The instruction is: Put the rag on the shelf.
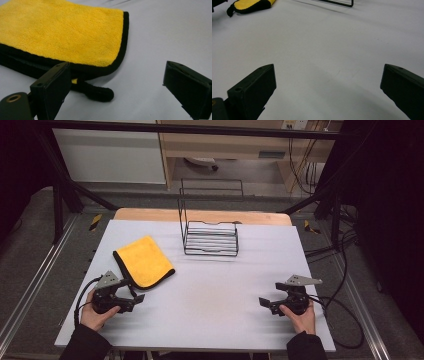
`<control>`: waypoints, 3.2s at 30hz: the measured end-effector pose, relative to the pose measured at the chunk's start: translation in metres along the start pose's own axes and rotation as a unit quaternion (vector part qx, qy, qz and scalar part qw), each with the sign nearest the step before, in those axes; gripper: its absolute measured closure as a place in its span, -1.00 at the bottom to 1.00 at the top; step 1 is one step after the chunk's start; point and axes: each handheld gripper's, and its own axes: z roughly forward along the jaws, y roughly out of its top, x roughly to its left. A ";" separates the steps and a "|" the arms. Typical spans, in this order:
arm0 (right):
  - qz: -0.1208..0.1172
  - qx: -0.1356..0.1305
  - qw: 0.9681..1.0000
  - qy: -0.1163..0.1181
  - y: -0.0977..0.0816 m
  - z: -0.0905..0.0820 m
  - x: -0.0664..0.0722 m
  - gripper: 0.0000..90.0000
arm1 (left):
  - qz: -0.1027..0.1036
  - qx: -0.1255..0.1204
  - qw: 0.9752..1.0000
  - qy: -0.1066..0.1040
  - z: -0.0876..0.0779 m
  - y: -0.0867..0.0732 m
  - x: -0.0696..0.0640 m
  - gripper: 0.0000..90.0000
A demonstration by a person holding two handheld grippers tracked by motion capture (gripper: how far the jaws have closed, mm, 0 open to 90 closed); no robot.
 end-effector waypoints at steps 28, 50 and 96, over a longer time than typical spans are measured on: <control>-0.003 0.002 1.000 -0.008 0.000 0.000 0.001 -0.98 | 0.022 0.024 0.999 0.022 0.012 0.028 -0.020 -0.80; -0.006 0.007 1.000 -0.013 0.000 0.001 0.002 -0.98 | 0.043 0.068 0.996 0.047 0.059 0.062 -0.027 -0.54; -0.010 0.011 1.000 -0.012 0.000 0.003 0.002 -0.98 | 0.050 0.091 0.990 0.099 0.099 0.064 -0.015 0.65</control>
